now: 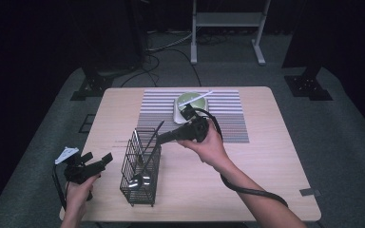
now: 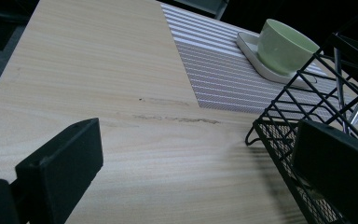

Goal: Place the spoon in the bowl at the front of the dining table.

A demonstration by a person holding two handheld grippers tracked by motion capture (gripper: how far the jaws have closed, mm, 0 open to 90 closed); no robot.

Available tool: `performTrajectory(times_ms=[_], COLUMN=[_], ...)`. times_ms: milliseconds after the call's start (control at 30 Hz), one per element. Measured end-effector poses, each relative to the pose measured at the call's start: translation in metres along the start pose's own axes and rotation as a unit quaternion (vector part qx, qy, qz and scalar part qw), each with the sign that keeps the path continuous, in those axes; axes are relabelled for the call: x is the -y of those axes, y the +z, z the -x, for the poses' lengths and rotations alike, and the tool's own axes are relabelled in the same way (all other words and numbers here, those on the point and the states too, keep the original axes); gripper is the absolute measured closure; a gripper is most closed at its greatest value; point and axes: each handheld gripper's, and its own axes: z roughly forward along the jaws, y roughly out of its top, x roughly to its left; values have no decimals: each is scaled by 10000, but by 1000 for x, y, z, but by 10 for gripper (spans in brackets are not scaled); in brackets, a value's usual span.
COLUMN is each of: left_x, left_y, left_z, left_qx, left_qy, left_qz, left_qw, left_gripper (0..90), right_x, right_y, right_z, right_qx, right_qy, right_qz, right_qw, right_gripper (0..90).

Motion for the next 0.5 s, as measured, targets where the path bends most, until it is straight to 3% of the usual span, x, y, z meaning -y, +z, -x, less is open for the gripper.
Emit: performTrajectory(times_ms=[500], left_x=[0], left_y=[0], left_z=[0], left_qx=[-3], left_qy=[9], left_qz=[-12], left_qw=[10000], left_gripper=[10], right_x=[-6], right_y=[-17], right_z=[-4], right_qx=[-22], right_qy=[13], right_qz=[220], right_qw=[9998], right_gripper=[889])
